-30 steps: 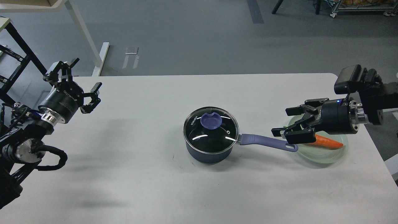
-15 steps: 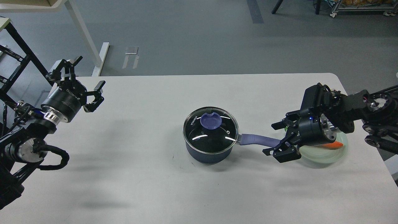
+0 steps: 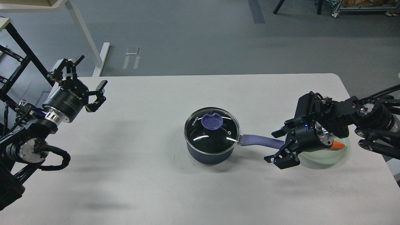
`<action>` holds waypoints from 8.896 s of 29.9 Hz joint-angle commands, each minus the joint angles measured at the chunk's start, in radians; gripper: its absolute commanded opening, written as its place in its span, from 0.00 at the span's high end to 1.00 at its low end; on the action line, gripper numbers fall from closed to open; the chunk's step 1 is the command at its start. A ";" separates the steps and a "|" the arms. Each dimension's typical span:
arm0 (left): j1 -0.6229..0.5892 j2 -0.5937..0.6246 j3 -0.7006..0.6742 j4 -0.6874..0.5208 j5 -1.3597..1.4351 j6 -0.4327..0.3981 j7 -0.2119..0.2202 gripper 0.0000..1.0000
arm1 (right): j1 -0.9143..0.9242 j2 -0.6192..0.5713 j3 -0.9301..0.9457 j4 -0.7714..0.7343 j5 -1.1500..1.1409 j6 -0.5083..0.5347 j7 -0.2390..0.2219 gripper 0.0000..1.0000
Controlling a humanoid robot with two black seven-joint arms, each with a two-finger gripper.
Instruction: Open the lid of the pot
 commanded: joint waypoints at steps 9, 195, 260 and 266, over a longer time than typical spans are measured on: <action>0.000 0.001 0.002 -0.015 0.023 0.003 0.000 0.01 | 0.000 0.006 -0.001 -0.018 -0.012 -0.005 0.000 0.46; -0.222 0.443 0.743 -0.228 1.463 0.617 -0.127 0.01 | 0.034 0.019 -0.008 -0.016 0.004 -0.003 0.000 0.67; -0.308 0.021 0.560 0.399 -0.313 -0.183 0.041 0.01 | -0.425 0.309 0.599 -0.588 2.062 0.170 0.000 0.00; -0.305 0.020 0.557 0.397 -0.311 -0.183 0.041 0.01 | -0.428 0.324 0.608 -0.593 2.052 0.163 0.000 0.00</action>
